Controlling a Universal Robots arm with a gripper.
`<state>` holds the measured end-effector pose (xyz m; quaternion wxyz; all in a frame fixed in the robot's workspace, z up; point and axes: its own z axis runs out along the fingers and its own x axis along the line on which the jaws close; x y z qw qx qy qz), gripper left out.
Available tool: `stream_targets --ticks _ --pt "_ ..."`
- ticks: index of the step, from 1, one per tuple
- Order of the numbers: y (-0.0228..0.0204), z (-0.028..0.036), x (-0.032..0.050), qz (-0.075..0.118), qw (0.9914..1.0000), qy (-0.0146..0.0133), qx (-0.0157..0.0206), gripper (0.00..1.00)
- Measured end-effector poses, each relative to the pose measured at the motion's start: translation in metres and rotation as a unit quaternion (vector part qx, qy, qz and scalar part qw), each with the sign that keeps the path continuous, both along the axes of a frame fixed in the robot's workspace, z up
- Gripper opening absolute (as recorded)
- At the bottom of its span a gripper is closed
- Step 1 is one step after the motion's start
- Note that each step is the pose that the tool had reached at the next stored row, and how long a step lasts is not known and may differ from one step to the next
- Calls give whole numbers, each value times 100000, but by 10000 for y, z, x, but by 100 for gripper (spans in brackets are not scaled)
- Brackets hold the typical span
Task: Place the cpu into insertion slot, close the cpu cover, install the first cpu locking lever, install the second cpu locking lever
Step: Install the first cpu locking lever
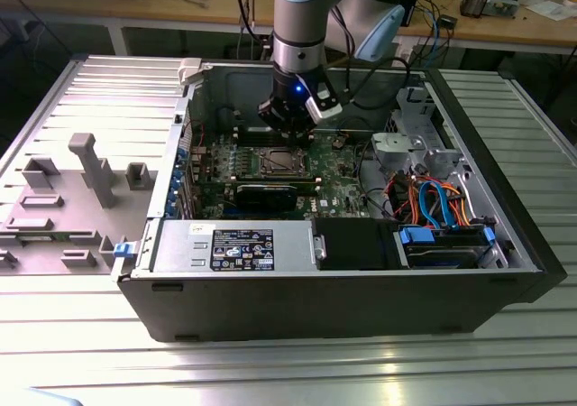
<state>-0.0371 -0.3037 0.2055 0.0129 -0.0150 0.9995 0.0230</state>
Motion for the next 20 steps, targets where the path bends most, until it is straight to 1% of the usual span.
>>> stream_targets --ticks 10,12,15,20 --pt "-4 -28 6 -78 100000 -1 -112 11" --pt "-2 -42 7 -88 100000 -41 6 11" --pt "-6 -41 6 -90 100000 -4 -90 11" --pt "-6 -37 6 -89 100000 -5 21 11"
